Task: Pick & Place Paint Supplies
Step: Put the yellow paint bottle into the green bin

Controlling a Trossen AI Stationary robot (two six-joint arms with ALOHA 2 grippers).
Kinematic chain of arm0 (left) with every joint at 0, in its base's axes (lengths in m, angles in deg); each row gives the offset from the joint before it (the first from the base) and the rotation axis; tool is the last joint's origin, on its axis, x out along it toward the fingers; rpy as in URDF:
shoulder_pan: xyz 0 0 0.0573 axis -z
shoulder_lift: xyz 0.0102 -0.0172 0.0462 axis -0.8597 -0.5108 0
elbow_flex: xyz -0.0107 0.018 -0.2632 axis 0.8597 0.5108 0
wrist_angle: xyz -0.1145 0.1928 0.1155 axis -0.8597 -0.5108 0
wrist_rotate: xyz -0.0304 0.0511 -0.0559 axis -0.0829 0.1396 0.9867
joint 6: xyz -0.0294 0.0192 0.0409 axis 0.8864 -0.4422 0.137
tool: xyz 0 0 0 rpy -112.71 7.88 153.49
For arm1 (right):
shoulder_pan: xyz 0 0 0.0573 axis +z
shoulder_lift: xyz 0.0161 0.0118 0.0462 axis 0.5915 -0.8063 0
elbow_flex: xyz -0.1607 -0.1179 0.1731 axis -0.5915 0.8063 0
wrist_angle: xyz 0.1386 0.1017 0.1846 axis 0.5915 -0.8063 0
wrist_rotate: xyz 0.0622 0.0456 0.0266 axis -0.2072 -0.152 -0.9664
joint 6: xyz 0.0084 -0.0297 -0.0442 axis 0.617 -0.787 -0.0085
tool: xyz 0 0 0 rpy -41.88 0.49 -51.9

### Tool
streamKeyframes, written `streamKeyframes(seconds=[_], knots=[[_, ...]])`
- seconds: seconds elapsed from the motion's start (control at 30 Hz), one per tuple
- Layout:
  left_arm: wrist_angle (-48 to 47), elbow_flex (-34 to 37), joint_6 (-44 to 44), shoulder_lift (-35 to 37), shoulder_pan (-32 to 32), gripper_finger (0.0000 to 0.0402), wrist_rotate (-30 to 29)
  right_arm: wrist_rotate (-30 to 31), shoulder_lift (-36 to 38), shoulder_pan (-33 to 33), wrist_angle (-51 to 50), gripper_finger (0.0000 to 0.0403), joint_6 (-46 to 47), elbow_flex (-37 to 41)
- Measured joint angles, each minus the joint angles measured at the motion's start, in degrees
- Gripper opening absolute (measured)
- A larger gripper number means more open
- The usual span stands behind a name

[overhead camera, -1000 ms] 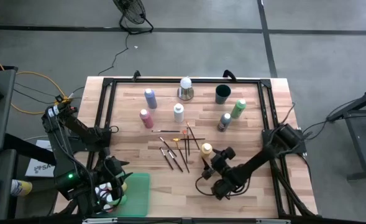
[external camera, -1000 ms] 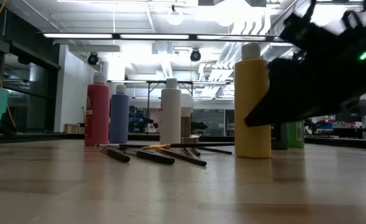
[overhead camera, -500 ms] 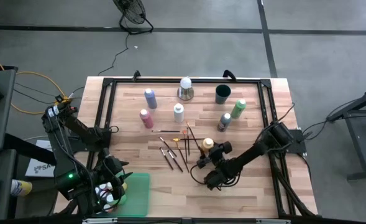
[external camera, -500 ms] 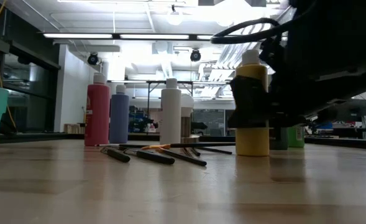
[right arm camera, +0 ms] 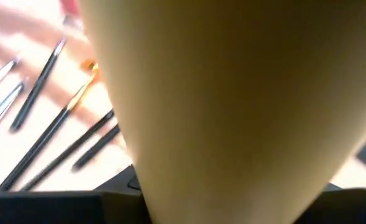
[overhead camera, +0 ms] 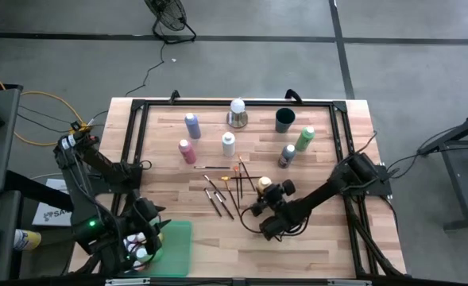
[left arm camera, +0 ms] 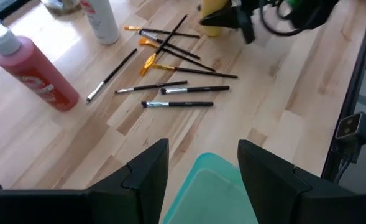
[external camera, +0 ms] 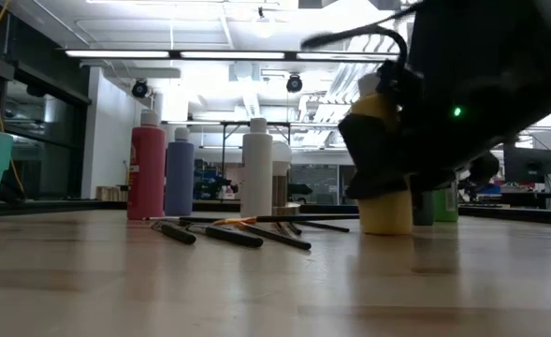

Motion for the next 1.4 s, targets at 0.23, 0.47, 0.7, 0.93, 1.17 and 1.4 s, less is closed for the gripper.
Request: streamKeyframes(seconds=[0.23,0.47,0.7,0.93,1.17,1.4], knots=[[5.0,-6.1,-19.5,0.0,-8.8,0.0187,3.0,-12.5,9.9,-0.1,5.0,0.0160,-24.5,0.1],[13.4,-16.4,-52.3,0.0,-22.6,0.0187,13.1,-34.6,19.4,-2.5,12.2,0.0160,-45.4,0.0],[22.6,-18.9,-73.5,-0.1,-33.6,0.0187,25.2,-46.4,23.3,-6.2,12.7,0.0160,-48.3,-2.0],[24.4,-19.0,-77.8,-2.4,-40.0,0.0187,32.5,-50.1,23.3,-9.1,12.5,0.0160,-53.7,-7.8],[24.7,-19.0,-78.9,-4.6,-40.9,0.0187,34.6,-51.0,23.3,-11.5,10.1,0.0160,-56.4,-11.8],[24.7,-19.0,-78.2,-4.7,-41.0,0.0187,33.4,-52.4,23.3,-12.1,10.0,0.0160,-57.3,-12.6]])
